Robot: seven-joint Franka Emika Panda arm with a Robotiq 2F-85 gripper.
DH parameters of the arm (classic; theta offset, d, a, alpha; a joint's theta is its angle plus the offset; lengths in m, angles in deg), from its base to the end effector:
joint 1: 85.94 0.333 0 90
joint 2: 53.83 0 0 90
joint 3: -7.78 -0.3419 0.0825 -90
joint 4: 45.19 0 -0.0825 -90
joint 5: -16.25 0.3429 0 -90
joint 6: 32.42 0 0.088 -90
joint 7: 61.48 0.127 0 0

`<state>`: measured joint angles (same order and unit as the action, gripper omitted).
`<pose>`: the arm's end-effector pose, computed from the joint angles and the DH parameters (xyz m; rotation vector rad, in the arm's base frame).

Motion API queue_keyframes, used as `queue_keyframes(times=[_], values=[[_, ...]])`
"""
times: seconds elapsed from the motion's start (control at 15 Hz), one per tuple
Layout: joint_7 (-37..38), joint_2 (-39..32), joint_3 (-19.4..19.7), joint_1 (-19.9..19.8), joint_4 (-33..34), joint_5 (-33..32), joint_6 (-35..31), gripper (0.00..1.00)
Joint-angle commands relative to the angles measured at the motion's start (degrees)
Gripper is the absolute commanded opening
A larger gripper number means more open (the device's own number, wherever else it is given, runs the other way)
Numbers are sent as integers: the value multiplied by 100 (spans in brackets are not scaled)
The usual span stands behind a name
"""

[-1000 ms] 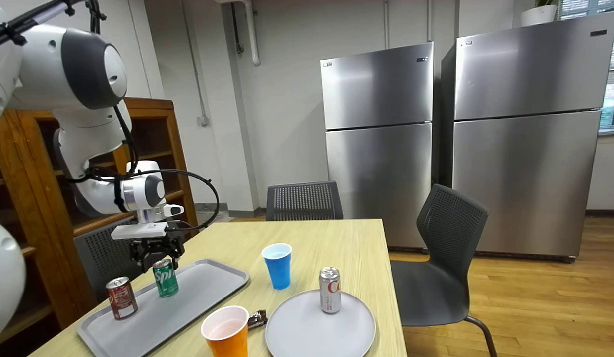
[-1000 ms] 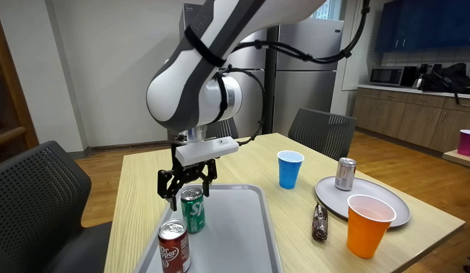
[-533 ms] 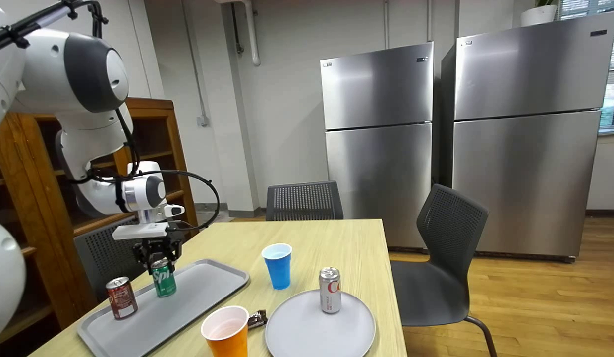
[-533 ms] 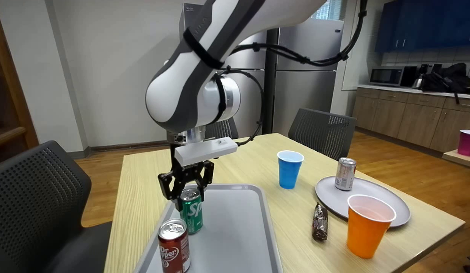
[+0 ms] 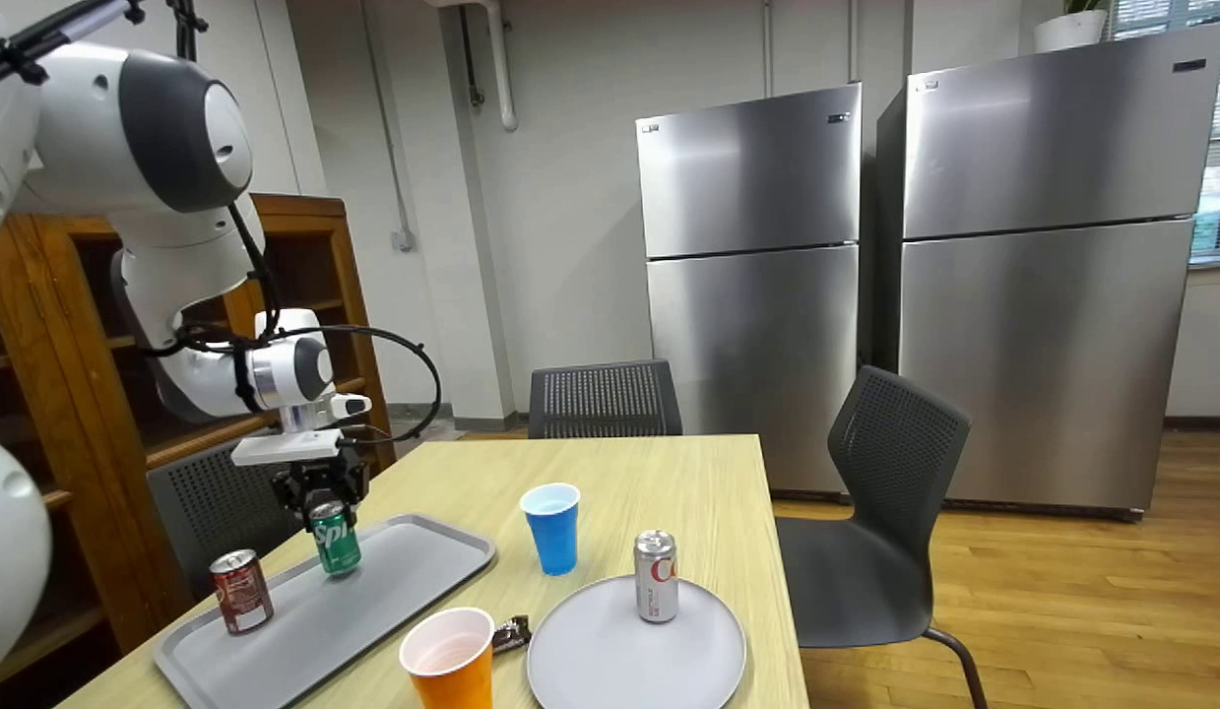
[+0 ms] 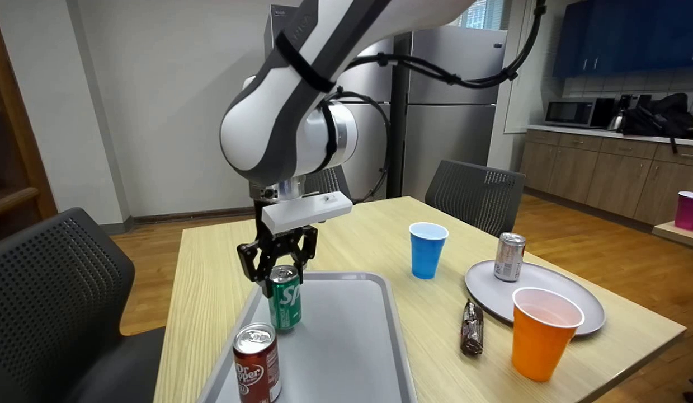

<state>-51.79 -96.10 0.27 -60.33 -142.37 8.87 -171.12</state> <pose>0.5628 0.3518 0.1987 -3.0528 -0.7350 0.0085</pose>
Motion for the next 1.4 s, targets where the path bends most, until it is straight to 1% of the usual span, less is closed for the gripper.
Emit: queue_keyframes(times=[0.0,0.2,0.4,0.87,1.33], values=[[93,588,108,-50,-504,-152,-114,39],[79,930,182,-149,-854,-148,-206,39],[52,1327,242,-298,-1292,-145,-137,39],[-57,2229,283,-905,-2506,-21,-358,39],[-175,2888,366,-1478,-3460,59,-686,39]])
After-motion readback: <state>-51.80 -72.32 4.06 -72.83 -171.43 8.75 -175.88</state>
